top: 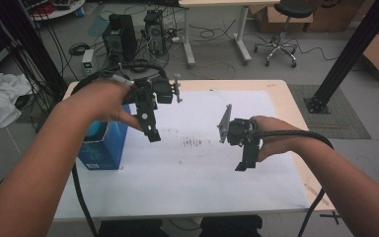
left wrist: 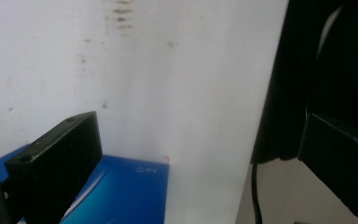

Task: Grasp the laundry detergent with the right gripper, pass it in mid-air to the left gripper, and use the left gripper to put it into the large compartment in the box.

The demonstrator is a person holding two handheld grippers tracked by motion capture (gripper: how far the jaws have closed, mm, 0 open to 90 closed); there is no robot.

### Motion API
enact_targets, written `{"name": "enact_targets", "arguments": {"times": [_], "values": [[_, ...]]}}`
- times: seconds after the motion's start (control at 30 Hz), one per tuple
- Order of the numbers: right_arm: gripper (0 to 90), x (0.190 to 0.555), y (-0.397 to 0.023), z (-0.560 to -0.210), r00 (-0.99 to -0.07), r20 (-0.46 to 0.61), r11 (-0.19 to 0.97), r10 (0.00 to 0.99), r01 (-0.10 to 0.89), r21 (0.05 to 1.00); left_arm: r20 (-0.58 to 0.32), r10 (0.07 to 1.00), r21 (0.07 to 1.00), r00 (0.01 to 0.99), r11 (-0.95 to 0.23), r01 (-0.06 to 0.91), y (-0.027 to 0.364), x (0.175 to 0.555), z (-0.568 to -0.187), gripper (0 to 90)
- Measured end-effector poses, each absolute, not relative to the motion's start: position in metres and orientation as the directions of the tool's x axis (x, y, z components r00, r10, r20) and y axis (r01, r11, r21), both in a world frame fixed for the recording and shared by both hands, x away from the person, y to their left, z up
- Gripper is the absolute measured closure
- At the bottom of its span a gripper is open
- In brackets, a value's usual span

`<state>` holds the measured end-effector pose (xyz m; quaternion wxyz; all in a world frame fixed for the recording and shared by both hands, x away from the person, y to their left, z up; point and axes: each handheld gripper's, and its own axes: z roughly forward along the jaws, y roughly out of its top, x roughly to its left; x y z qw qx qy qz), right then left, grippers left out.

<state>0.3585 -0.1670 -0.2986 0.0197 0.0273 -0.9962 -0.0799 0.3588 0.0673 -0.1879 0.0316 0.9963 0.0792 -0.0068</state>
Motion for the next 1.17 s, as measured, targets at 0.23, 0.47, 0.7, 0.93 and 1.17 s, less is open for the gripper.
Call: {"name": "enact_targets", "arguments": {"times": [0.23, 0.47, 0.7, 0.93, 1.17], "values": [[0.0, 0.360, -0.166, -0.298, -0.998, 0.034, 0.985, -0.055, -0.049, 0.163, -0.005, 0.107, 0.015, 0.994, -0.994, 0.107, 0.059, 0.357, -0.196, 0.1], [0.0, 0.361, -0.168, -0.303, -0.998, 0.041, 0.986, -0.053, -0.046, 0.163, -0.012, 0.077, -0.043, 0.997, -0.996, 0.077, 0.056, 0.359, -0.210, 0.1], [0.0, 0.363, -0.168, -0.306, -0.998, 0.044, 0.986, -0.046, -0.038, 0.159, -0.026, 0.070, -0.031, 0.997, -0.997, 0.069, 0.055, 0.359, -0.211, 0.1], [0.0, 0.365, -0.168, -0.305, -0.998, 0.041, 0.986, -0.050, -0.043, 0.162, -0.024, 0.061, -0.025, 0.998, -0.998, 0.060, 0.052, 0.359, -0.209, 0.1], [0.0, 0.365, -0.169, -0.302, -0.998, 0.037, 0.987, -0.044, -0.038, 0.159, -0.021, 0.049, -0.018, 0.999, -0.999, 0.049, 0.050, 0.360, -0.209, 0.1]]}}
